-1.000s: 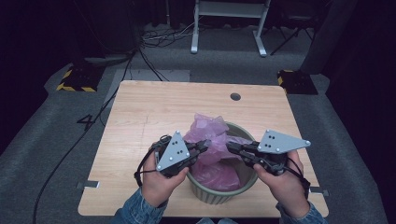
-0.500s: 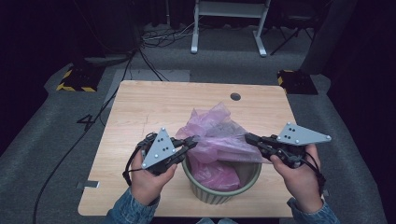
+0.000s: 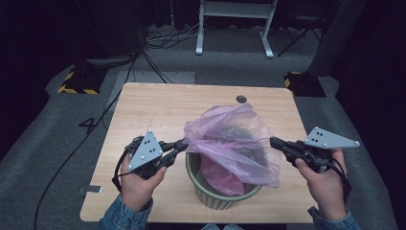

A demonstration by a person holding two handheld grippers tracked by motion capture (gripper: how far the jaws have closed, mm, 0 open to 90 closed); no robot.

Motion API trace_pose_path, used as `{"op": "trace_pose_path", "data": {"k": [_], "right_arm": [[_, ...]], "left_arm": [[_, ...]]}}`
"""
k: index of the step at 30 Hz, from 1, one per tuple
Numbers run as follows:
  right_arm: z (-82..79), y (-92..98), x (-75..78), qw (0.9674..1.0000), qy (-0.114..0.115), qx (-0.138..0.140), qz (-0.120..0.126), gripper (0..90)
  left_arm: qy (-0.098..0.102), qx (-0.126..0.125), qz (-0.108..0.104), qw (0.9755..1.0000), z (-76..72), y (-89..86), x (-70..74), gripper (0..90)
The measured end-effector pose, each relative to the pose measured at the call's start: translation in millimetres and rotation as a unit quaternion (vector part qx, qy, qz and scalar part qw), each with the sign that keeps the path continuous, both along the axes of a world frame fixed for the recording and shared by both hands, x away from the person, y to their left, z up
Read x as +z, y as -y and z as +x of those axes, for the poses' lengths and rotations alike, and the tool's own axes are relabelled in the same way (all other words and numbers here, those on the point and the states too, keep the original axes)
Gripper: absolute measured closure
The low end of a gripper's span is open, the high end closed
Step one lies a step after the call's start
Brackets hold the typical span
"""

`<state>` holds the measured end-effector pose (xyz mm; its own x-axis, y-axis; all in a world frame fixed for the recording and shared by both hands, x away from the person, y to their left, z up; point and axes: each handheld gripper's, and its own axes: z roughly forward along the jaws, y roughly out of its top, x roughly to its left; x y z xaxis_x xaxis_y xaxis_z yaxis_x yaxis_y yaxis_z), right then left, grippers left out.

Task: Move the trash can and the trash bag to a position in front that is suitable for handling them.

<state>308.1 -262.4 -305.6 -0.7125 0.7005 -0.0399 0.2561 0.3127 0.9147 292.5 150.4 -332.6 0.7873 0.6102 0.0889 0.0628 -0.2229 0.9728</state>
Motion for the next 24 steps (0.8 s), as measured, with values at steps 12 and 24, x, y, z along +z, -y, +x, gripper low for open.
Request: {"op": "trace_pose_path", "data": {"k": [12,24], "right_arm": [[-1.8,23.0,-18.7,0.9993,-0.028,-0.023,0.006,90.0],[-18.7,32.2,-19.6,0.9996,-0.007,-0.023,0.014,80.8]], "left_arm": [[-0.03,0.02,-0.003,0.9994,-0.5,-24.4,-14.4,90.0],[-0.018,0.023,-0.038,0.9988,-0.2,-21.1,-11.6,64.3]]}}
